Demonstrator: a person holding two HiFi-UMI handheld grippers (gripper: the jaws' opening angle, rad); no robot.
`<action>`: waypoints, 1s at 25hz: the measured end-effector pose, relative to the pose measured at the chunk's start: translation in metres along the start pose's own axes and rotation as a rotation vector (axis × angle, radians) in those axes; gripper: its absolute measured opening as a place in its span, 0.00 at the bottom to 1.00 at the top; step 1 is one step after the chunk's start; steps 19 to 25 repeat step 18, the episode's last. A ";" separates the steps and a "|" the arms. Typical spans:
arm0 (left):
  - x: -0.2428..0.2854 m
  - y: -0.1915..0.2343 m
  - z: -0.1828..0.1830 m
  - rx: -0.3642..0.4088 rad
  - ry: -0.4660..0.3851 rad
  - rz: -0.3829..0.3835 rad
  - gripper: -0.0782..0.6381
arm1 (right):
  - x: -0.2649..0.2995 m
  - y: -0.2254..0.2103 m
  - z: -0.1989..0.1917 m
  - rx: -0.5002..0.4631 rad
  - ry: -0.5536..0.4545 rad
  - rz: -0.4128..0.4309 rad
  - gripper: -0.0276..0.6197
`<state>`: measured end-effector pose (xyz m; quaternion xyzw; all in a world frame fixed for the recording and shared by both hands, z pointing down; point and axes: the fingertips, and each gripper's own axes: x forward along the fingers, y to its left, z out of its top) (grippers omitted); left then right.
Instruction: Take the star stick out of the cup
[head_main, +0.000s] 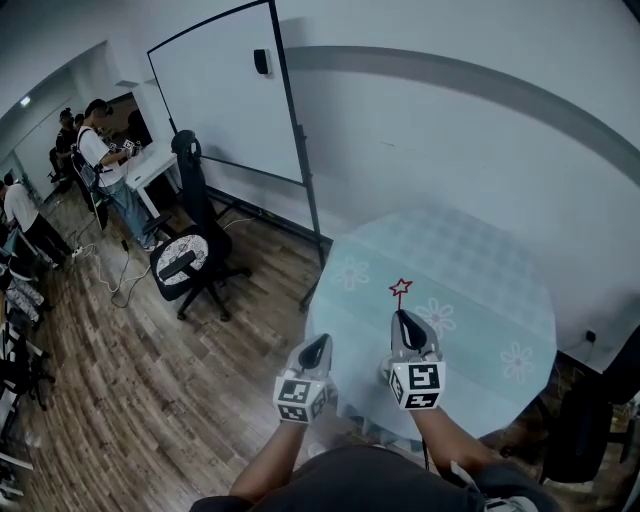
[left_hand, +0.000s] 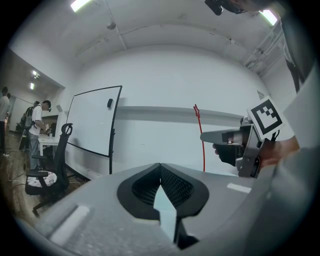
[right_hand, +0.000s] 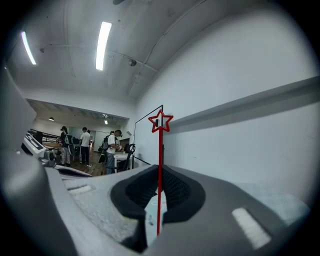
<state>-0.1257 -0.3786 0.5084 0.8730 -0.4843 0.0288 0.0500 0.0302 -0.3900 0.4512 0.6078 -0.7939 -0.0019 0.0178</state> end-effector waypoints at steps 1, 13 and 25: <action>0.000 0.001 -0.001 0.001 -0.001 0.001 0.12 | 0.000 0.000 -0.001 0.000 0.002 -0.002 0.07; 0.004 0.000 -0.004 0.001 -0.007 -0.001 0.12 | 0.004 -0.004 -0.006 -0.004 0.013 -0.010 0.08; 0.005 0.000 -0.005 0.003 0.003 0.002 0.12 | 0.005 -0.005 -0.006 -0.013 0.013 -0.005 0.08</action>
